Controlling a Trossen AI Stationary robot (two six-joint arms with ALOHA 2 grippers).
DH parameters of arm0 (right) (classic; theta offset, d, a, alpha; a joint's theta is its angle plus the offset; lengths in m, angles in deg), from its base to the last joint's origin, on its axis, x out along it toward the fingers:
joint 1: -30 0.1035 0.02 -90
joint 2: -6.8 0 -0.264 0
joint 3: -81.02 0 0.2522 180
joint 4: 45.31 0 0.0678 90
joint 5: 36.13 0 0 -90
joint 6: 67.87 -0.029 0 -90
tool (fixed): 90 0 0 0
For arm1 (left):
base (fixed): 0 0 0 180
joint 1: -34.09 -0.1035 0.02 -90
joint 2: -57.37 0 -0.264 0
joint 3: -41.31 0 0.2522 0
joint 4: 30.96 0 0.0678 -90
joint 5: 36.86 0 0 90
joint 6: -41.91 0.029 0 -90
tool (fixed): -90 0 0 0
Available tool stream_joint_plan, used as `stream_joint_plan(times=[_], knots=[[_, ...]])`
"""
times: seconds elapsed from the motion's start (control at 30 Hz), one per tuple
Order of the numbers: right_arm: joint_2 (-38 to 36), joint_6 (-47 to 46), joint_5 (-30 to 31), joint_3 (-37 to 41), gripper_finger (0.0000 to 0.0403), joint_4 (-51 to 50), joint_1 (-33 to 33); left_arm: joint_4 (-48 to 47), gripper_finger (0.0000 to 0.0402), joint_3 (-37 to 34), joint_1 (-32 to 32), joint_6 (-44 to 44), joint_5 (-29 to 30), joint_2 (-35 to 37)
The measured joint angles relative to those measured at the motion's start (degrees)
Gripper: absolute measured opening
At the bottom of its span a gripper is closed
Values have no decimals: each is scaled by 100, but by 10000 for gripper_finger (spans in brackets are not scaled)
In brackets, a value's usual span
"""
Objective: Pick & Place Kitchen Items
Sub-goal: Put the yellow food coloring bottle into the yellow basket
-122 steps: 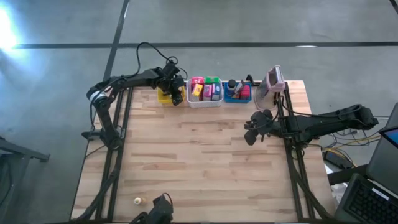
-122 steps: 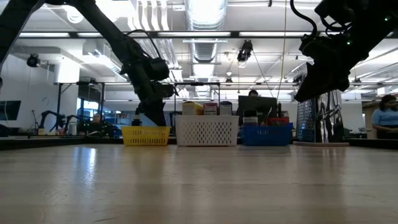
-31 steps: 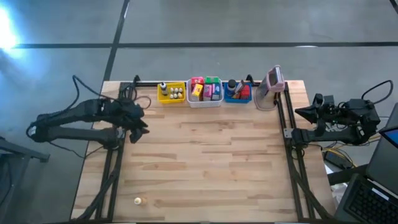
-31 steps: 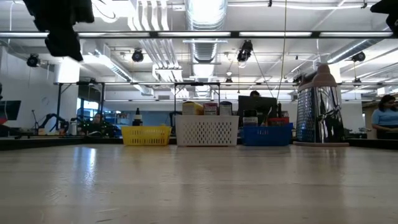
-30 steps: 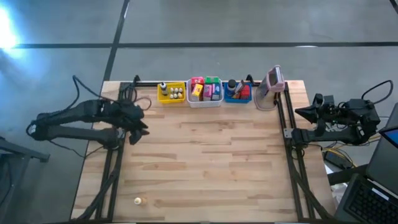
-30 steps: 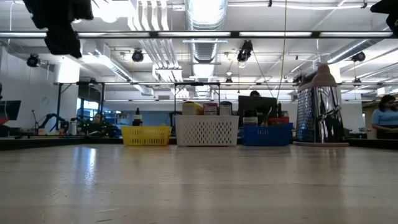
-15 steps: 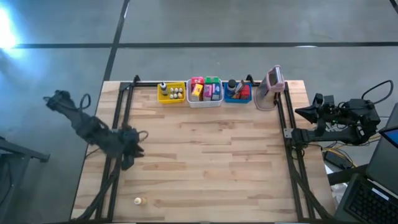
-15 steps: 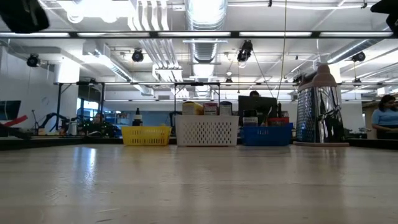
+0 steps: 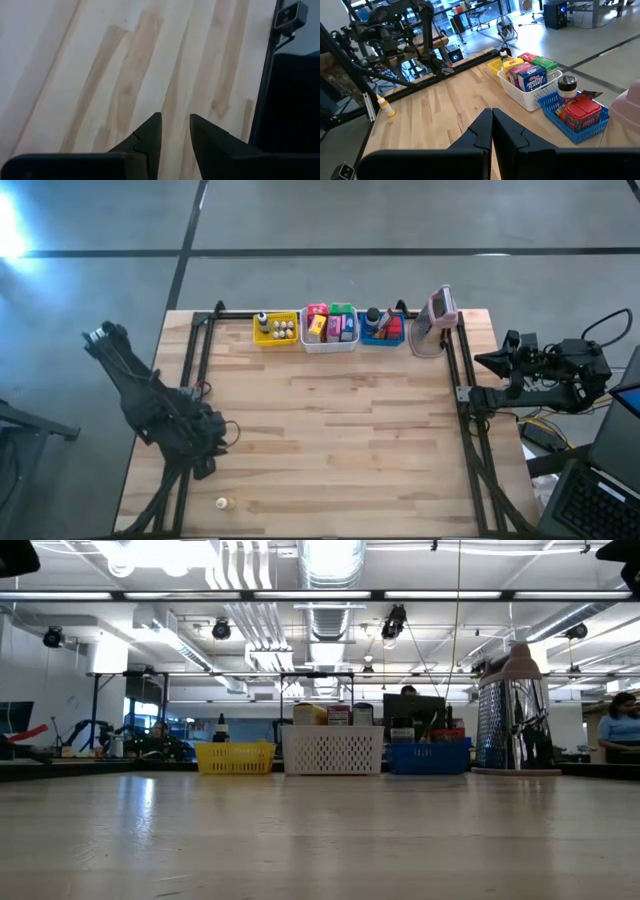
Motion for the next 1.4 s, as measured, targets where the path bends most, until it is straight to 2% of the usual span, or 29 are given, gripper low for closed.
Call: stream_joint_plan(times=[0.23,0.57,0.83,1.1,1.23,1.4], knots=[[0,0,2,2,8,0,0,-154,106,344,17,-362,-629,-410],[0,0,2,2,8,0,0,-367,106,848,37,-1047,-599,-871],[0,0,2,2,8,0,0,-854,106,1268,35,-1636,-298,-1369],[0,0,2,4,8,2,0,-1331,106,1939,37,-1683,-282,-1654],[0,0,2,4,8,1,0,-1690,106,2269,91,-2118,-261,-1796],[0,0,2,4,8,2,0,-1831,106,2334,250,-2970,-374,-2008]])
